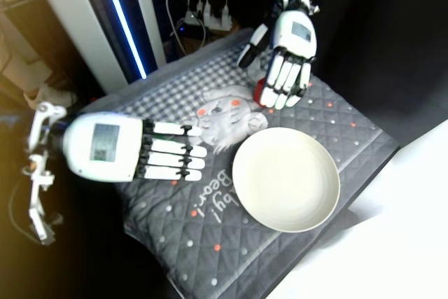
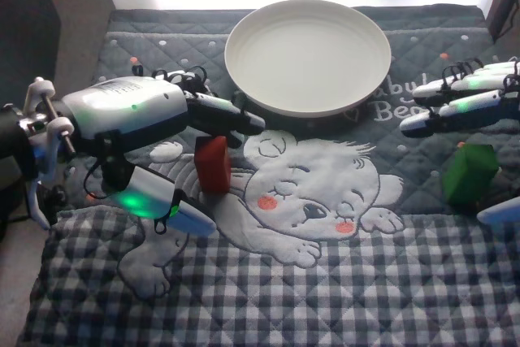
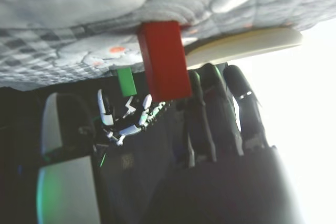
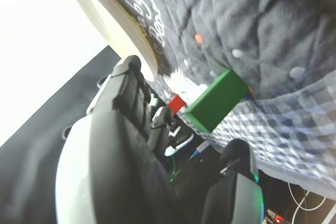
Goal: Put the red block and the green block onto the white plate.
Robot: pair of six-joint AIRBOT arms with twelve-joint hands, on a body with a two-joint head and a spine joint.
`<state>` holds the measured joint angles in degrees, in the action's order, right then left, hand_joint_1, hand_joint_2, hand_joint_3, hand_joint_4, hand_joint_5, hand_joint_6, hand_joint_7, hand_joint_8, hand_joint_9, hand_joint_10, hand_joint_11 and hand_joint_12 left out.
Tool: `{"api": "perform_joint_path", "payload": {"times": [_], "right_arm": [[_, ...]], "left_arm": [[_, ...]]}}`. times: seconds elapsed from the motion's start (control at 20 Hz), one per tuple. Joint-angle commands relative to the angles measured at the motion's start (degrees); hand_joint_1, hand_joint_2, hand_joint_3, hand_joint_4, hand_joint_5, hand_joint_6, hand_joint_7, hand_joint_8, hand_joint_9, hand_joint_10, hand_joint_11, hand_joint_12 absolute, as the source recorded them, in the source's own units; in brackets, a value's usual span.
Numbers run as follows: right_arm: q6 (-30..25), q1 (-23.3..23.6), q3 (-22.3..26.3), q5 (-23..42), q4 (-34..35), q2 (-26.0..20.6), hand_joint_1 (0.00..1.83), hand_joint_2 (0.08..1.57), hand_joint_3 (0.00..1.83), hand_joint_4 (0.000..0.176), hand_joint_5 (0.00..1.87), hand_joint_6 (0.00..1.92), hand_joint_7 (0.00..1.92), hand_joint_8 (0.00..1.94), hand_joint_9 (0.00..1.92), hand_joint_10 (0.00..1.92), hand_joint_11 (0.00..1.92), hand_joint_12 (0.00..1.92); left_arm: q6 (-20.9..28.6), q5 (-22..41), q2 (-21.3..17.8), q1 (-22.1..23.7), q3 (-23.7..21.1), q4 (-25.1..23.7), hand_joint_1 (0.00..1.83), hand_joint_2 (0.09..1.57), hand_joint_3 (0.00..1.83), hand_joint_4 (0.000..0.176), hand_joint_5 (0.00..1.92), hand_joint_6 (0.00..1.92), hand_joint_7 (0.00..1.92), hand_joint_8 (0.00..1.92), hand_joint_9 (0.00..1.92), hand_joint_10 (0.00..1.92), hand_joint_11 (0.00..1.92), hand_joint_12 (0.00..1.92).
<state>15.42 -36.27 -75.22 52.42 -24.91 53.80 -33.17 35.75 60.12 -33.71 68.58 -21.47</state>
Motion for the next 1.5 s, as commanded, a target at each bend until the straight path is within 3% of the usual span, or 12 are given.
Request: {"api": "perform_joint_path", "payload": {"times": [0.0, 0.25, 0.45, 0.55, 0.6, 0.65, 0.75, 0.9, 1.1, 1.25, 1.4, 1.45], "right_arm": [[0.07, 0.46, -0.38, 5.63, 2.66, -0.37, 0.87, 0.89, 0.00, 0.176, 0.49, 0.00, 0.35, 0.01, 0.37, 0.01, 0.46, 0.14], [0.09, 0.46, -0.53, 5.63, 2.68, -0.14, 0.93, 0.93, 0.00, 0.101, 0.56, 0.00, 0.55, 0.01, 0.59, 0.00, 0.56, 0.40], [0.10, 0.46, -0.82, 5.52, 2.91, 0.23, 1.06, 0.93, 0.00, 0.030, 0.70, 0.00, 0.81, 0.01, 0.97, 0.11, 0.62, 1.26], [0.10, 0.46, -0.99, 5.47, 2.96, 0.48, 1.09, 0.93, 0.00, 0.002, 0.75, 0.00, 1.00, 0.06, 0.91, 0.84, 0.71, 1.53], [0.10, 0.46, -1.09, 5.43, 2.99, 0.63, 1.13, 0.92, 0.00, 0.000, 0.79, 0.00, 1.08, 0.10, 0.89, 1.13, 0.77, 1.63], [0.10, 0.46, -1.14, 5.39, 3.02, 0.72, 1.14, 0.92, 0.00, 0.000, 0.82, 0.00, 1.10, 0.12, 0.88, 1.21, 0.79, 1.64], [0.10, 0.46, -1.25, 5.30, 3.02, 0.96, 1.19, 0.93, 0.00, 0.000, 0.89, 0.00, 1.15, 0.25, 0.95, 1.35, 0.87, 1.71], [0.10, 0.46, -1.36, 5.19, 3.02, 1.25, 1.27, 1.05, 0.01, 0.000, 1.12, 0.46, 1.16, 0.88, 1.10, 1.15, 0.93, 1.55], [0.10, 0.47, -1.69, 5.15, 3.01, 1.86, 1.28, 1.03, 0.00, 0.000, 1.03, 0.95, 1.48, 0.04, 1.39, 0.46, 1.15, 1.07], [0.10, 0.47, -2.60, 5.16, 3.04, 2.79, 1.31, 0.98, 0.00, 0.000, 1.29, 0.25, 1.44, 0.35, 1.37, 0.66, 1.09, 1.26], [0.09, 0.47, -3.00, 5.16, 3.21, 3.38, 1.30, 1.02, 0.00, 0.000, 1.35, 0.03, 1.22, 0.85, 1.27, 1.25, 1.12, 1.65], [0.09, 0.47, -3.04, 5.17, 3.35, 3.40, 1.31, 1.00, 0.00, 0.000, 1.36, 0.03, 1.27, 0.74, 1.24, 1.12, 1.10, 1.51]], "left_arm": [[0.33, 6.22, 0.20, 0.96, 0.25, 1.04, 0.93, 0.83, 0.01, 0.000, 0.60, 0.04, 0.74, 0.05, 0.64, 0.06, 0.01, 1.20], [-0.76, 6.20, 1.18, 1.82, 0.55, 0.81, 1.00, 0.94, 0.00, 0.000, 0.76, 0.02, 0.88, 0.08, 0.77, 0.17, 0.13, 1.31], [-1.86, 6.23, 1.65, 2.17, 0.76, 1.27, 1.05, 1.01, 0.00, 0.000, 0.84, 0.00, 0.91, 0.27, 0.61, 0.73, 0.16, 1.41], [-2.37, 6.27, 1.74, 2.28, 0.76, 1.57, 1.05, 1.04, 0.00, 0.000, 0.85, 0.00, 0.90, 0.40, 0.63, 0.78, 0.23, 1.40], [-2.85, 6.27, 1.84, 2.29, 0.76, 1.86, 1.05, 1.05, 0.00, 0.000, 0.87, 0.00, 0.89, 0.46, 0.65, 0.76, 0.24, 1.37], [-3.28, 6.27, 1.91, 2.29, 0.76, 2.19, 1.21, 1.13, 0.00, 0.000, 0.85, 0.75, 1.01, 0.98, 0.73, 0.78, 0.23, 1.42], [-4.01, 6.27, 2.02, 2.29, 0.79, 2.88, 1.25, 1.15, 0.00, 0.000, 0.79, 1.04, 1.02, 1.12, 0.86, 0.80, 0.39, 1.38], [-4.27, 6.30, 2.04, 2.29, 0.88, 3.26, 1.25, 1.14, 0.00, 0.000, 0.84, 1.00, 1.03, 1.12, 0.98, 1.00, 0.82, 1.45], [-4.35, 6.33, 2.01, 2.77, 1.23, 3.50, 1.23, 1.10, 0.00, 0.000, 0.97, 0.93, 1.06, 0.97, 1.05, 0.91, 0.97, 1.35], [-4.38, 6.46, 1.99, 3.46, 1.40, 3.47, 1.27, 1.06, 0.00, 0.000, 1.12, 0.59, 1.09, 1.00, 1.07, 1.07, 0.94, 1.53], [-4.41, 6.46, 1.99, 3.86, 1.42, 3.17, 1.28, 1.04, 0.00, 0.000, 1.15, 0.56, 1.17, 0.87, 1.12, 1.12, 1.04, 1.47], [-4.41, 6.30, 1.99, 4.19, 1.51, 2.94, 1.28, 1.04, 0.00, 0.000, 1.23, 0.38, 1.12, 0.99, 1.08, 1.24, 1.00, 1.56]]}}
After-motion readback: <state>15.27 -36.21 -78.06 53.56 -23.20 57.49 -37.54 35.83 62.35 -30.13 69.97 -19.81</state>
